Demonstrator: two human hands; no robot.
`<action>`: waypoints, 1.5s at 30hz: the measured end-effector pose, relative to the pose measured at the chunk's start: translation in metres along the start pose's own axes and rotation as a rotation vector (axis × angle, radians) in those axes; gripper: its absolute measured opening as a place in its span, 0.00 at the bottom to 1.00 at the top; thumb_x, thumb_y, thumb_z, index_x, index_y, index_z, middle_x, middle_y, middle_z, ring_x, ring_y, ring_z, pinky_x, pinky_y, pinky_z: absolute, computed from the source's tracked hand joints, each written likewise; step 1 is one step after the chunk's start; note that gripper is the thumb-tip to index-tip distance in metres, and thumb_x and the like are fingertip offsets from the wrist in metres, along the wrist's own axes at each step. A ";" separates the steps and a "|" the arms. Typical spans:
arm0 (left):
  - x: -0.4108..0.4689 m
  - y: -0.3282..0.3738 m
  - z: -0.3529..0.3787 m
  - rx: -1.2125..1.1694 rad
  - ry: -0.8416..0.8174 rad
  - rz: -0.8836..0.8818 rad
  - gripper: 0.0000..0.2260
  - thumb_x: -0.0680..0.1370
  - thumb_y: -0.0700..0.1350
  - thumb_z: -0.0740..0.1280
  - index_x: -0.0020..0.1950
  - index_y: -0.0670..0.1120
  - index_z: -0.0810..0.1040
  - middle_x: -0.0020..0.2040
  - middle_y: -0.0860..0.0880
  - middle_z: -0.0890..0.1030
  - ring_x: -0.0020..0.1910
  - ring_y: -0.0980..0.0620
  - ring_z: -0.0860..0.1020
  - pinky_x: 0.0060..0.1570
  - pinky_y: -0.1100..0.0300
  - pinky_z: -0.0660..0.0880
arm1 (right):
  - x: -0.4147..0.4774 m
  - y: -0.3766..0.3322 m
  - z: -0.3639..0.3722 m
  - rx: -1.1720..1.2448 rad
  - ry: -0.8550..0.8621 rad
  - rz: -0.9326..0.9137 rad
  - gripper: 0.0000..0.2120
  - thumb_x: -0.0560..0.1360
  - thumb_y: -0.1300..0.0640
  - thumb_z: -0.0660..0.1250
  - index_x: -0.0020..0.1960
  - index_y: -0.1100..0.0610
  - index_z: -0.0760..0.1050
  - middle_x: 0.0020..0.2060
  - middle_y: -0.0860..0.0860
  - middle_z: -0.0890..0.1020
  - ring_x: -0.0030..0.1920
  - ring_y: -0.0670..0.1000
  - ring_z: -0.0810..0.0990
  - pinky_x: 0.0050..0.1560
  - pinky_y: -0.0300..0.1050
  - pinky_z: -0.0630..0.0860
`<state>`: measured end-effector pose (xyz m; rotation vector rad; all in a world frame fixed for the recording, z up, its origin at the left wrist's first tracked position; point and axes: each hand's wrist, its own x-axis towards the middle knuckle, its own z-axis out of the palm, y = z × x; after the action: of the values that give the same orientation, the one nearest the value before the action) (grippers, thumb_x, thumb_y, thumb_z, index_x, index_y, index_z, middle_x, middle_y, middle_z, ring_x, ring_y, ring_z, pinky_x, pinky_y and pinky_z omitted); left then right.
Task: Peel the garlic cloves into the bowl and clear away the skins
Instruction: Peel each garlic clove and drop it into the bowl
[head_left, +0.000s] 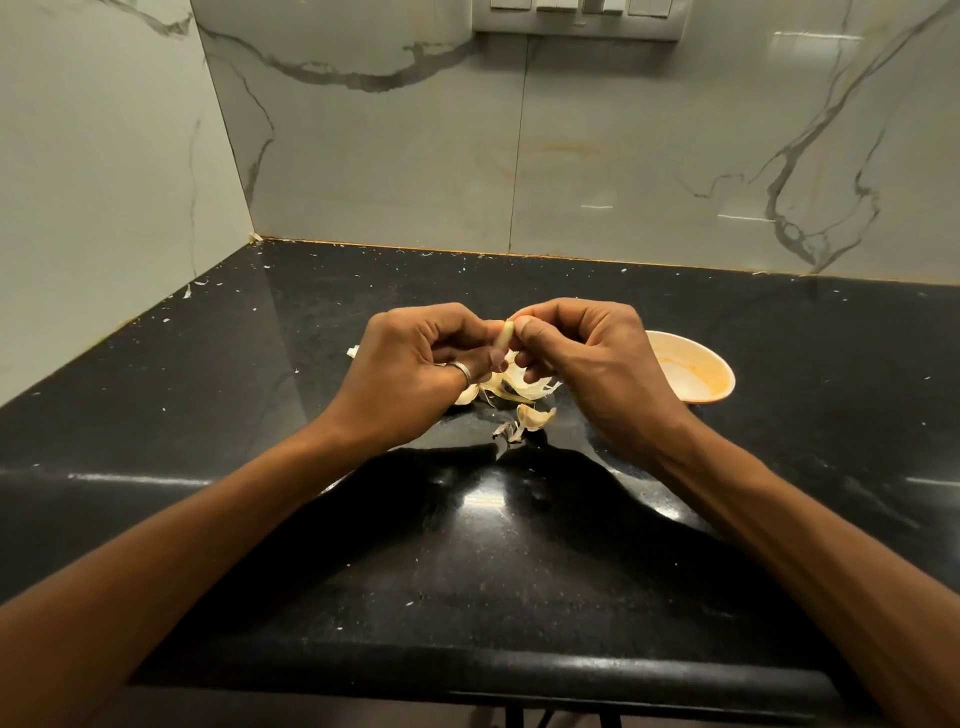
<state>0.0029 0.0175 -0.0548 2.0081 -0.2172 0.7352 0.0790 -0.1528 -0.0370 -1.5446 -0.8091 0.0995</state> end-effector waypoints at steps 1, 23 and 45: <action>0.000 0.000 0.000 0.000 0.002 -0.001 0.09 0.75 0.36 0.75 0.54 0.40 0.85 0.51 0.49 0.86 0.48 0.53 0.86 0.49 0.53 0.84 | 0.000 0.000 0.001 0.002 0.000 0.000 0.07 0.81 0.65 0.66 0.48 0.60 0.82 0.37 0.55 0.84 0.36 0.47 0.80 0.37 0.39 0.79; 0.003 0.018 -0.002 -0.288 -0.105 -0.194 0.17 0.80 0.31 0.66 0.63 0.48 0.79 0.46 0.42 0.83 0.48 0.46 0.86 0.46 0.58 0.83 | 0.001 -0.002 0.004 -0.006 -0.021 0.065 0.07 0.82 0.62 0.65 0.47 0.61 0.80 0.36 0.53 0.83 0.34 0.47 0.79 0.34 0.39 0.76; 0.006 0.022 -0.007 -0.511 -0.041 -0.337 0.16 0.81 0.34 0.64 0.66 0.47 0.76 0.48 0.43 0.86 0.51 0.45 0.86 0.46 0.59 0.82 | 0.003 -0.001 -0.003 0.008 0.010 0.000 0.06 0.79 0.69 0.65 0.52 0.63 0.80 0.41 0.58 0.84 0.38 0.49 0.81 0.34 0.41 0.76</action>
<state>-0.0046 0.0125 -0.0329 1.5193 -0.0747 0.3748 0.0821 -0.1538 -0.0349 -1.5369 -0.7995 0.0947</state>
